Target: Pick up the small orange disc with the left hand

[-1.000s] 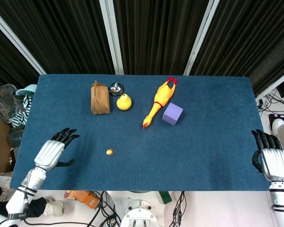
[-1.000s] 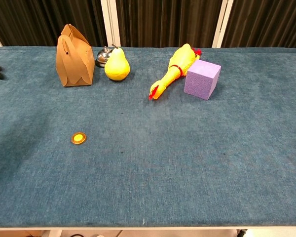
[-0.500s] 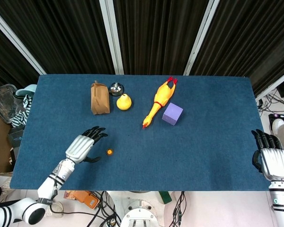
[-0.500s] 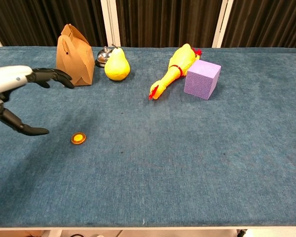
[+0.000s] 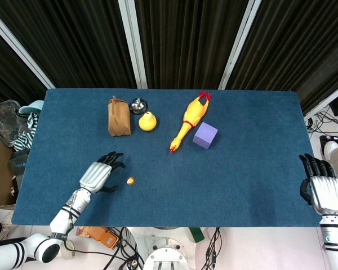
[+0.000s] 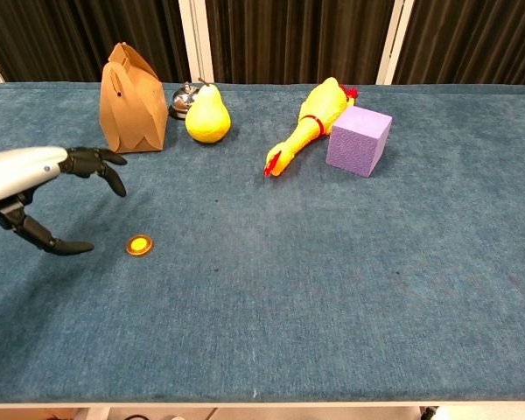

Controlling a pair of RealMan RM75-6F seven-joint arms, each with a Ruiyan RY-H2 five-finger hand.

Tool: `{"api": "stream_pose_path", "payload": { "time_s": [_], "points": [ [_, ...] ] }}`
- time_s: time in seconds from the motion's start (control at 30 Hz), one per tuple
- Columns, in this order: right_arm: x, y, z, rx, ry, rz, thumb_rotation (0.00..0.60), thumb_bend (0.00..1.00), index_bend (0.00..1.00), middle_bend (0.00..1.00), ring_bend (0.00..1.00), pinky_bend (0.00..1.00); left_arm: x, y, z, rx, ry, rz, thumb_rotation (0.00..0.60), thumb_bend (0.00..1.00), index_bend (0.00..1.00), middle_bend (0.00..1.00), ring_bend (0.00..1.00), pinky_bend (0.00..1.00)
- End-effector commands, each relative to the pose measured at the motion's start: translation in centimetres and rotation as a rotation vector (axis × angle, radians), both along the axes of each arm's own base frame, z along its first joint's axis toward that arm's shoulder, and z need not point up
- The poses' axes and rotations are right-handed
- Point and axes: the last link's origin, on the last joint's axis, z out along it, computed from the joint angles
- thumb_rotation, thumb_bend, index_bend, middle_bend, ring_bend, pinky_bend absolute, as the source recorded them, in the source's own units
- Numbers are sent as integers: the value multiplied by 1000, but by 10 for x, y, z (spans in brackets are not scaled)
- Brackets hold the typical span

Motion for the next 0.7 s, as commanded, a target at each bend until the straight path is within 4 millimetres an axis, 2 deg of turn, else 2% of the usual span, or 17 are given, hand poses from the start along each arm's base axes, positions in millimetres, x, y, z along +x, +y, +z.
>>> {"api": "stream_pose_path", "payload": {
  "time_s": [0.03,0.4,0.7],
  "points": [
    [0,0,0,1,1,0,600,923,141,145,172,159,-2,-2,-3,-5,-8,6,600,185,308,63,6,152],
    [1,-1,-2,5,4,3,600,923,141,145,172,159,7,-6,-14,-14,-10,-2,600,227,349,62,2,152],
    [1,-2,-1,4,4,3,600,922,141,145,172,159,18,-3,-33,-50,13,-29,600,226,365,62,1,152]
  ]
}}
